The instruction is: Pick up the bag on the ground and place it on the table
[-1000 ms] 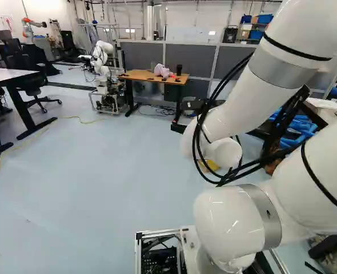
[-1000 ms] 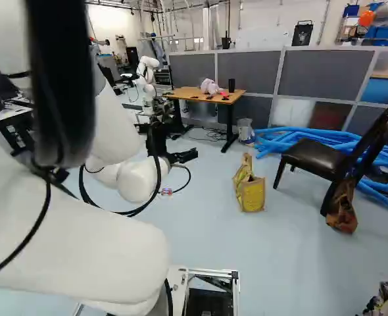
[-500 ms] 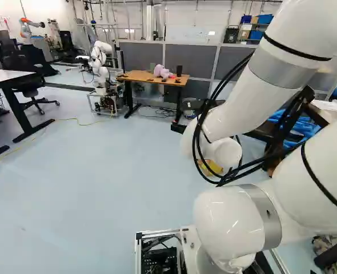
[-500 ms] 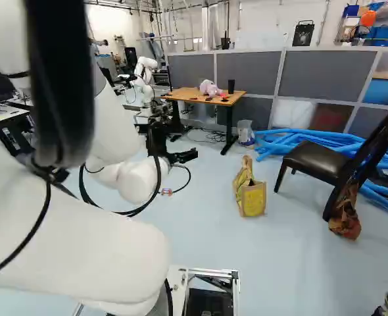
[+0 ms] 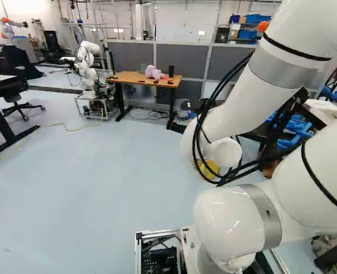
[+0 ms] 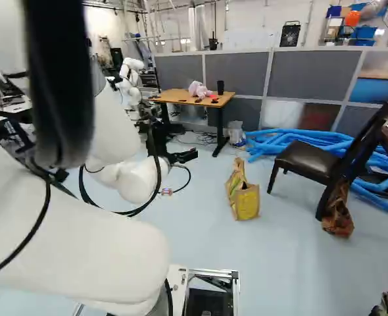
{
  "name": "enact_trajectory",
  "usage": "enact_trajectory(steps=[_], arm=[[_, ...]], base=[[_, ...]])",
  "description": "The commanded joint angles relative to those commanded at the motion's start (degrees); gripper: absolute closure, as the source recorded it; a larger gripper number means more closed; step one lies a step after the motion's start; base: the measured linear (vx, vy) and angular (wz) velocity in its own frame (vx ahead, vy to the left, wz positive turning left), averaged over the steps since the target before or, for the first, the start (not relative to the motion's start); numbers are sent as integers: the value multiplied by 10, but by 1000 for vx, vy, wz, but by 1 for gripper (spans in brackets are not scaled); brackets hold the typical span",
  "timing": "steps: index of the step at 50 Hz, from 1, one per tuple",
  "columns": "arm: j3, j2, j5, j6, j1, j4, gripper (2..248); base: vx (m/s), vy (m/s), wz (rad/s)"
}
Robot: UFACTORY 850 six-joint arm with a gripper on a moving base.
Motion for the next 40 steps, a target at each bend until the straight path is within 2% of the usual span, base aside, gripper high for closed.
enact_trajectory(steps=[28, 40], arm=[[0, 0, 0, 0, 0, 0, 3], [0, 0, 0, 0, 0, 0, 3]], base=[[160, -78, -397], [188, -10, -75]])
